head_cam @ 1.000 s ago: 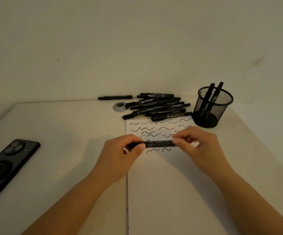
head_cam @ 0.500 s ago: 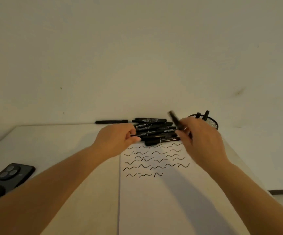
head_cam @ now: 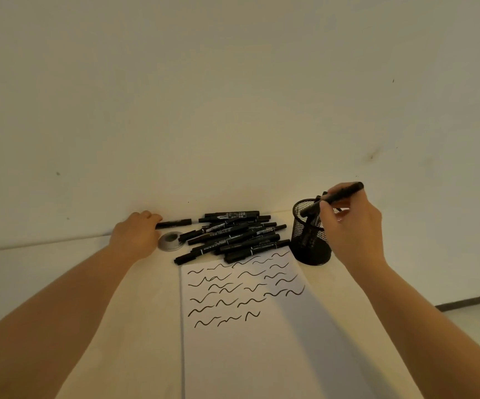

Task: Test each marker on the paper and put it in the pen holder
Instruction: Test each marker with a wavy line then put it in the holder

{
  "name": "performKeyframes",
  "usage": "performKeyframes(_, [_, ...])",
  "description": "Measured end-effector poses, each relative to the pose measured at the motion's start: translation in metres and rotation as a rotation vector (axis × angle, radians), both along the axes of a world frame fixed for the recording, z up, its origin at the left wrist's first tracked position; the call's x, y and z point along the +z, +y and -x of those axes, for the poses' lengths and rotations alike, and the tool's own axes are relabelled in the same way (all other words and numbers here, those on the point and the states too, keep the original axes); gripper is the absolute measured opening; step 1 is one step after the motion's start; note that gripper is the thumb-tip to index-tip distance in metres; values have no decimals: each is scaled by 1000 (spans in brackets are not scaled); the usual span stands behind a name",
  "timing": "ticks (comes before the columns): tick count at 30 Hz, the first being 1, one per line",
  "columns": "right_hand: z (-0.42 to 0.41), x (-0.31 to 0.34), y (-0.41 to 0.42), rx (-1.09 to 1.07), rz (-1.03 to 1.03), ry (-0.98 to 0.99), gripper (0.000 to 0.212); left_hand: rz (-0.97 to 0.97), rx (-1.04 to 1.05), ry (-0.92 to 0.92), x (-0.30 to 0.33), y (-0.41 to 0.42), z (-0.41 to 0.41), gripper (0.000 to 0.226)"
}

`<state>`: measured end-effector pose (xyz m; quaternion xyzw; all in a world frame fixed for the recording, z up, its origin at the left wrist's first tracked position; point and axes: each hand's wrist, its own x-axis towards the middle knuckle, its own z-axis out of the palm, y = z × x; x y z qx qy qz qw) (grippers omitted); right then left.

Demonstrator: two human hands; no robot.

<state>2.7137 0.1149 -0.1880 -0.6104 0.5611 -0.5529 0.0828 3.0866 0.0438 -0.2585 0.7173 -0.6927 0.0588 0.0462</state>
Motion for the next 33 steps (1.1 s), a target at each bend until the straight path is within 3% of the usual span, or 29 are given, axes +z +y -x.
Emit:
performKeyframes(4, [11,-4,-6,-39,-53,-5,23,9,-20,-10,0,-8,-1,30])
performKeyframes(9, [8,-13,-10,-41,-237,231,22,4,17,37,-3,-12,0,23])
performKeyframes(18, [-2,-11,-9,-82,-264,443,21,100,44,175,-8,-1,-1,19])
performKeyframes(24, [-3,-8,-7,-66,-290,316,23,195,-8,251,10,20,21,16])
performKeyframes(26, [-5,-7,-3,-72,-246,275,27,213,-52,278,21,33,37,16])
performKeyframes(31, [-20,-8,24,-96,136,397,20,209,-161,441,39,81,84,18])
performKeyframes(33, [-34,-12,40,60,59,253,14,208,-211,549,44,106,102,19])
